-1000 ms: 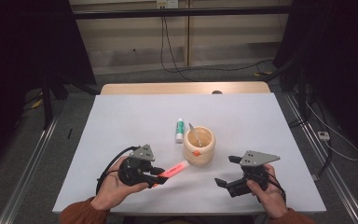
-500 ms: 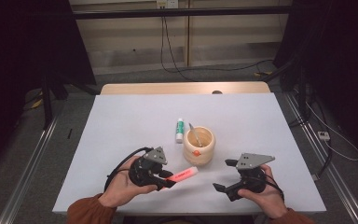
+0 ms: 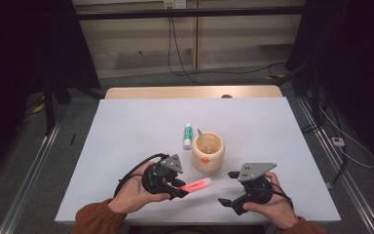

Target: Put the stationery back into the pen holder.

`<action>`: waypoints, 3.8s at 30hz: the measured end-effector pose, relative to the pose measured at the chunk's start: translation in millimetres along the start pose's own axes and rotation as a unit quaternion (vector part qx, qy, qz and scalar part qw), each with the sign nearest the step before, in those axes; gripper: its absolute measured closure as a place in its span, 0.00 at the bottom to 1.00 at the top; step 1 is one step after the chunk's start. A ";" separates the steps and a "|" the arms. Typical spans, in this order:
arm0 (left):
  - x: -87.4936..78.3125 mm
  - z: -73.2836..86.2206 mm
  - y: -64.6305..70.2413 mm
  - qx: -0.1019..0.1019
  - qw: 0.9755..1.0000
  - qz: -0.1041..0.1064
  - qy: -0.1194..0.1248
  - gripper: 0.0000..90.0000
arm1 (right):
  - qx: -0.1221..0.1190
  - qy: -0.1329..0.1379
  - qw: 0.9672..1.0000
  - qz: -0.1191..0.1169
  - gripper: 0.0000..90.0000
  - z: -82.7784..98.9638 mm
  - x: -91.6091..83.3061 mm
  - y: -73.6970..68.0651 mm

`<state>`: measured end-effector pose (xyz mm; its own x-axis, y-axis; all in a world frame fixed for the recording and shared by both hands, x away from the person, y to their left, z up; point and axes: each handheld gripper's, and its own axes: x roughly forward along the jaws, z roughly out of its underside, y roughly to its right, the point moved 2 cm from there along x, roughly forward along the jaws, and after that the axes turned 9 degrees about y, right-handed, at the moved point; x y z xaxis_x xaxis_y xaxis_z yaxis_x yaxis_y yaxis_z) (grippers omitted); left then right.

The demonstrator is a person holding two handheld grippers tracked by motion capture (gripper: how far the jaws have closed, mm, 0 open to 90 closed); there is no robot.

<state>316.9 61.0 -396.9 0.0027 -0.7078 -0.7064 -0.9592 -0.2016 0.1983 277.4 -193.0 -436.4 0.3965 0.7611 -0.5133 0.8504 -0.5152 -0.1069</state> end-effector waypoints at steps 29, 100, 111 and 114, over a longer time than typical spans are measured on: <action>27.8 -12.0 -1.0 0.026 0.997 0.012 -0.065 0.75 | -0.110 -0.080 0.990 -0.030 0.29 -16.6 33.7 -11.7; -1.3 0.4 -27.8 -0.037 0.996 -0.031 0.074 0.21 | -0.161 -0.063 0.984 -0.036 0.76 -32.3 48.8 -9.2; -12.2 22.9 -40.1 -0.071 0.987 -0.082 0.115 0.09 | -0.109 -0.043 0.993 -0.006 0.76 -31.1 38.7 2.0; -13.2 31.3 -42.9 -0.078 0.986 -0.091 0.119 0.07 | -0.092 -0.025 0.995 -0.002 0.76 -32.9 34.6 4.6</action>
<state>349.2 100.1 -417.3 0.2548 -0.7848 -0.5650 -0.8818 -0.4284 0.1974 306.4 -156.1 -426.6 0.3789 0.7404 -0.5553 0.9028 -0.4277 0.0457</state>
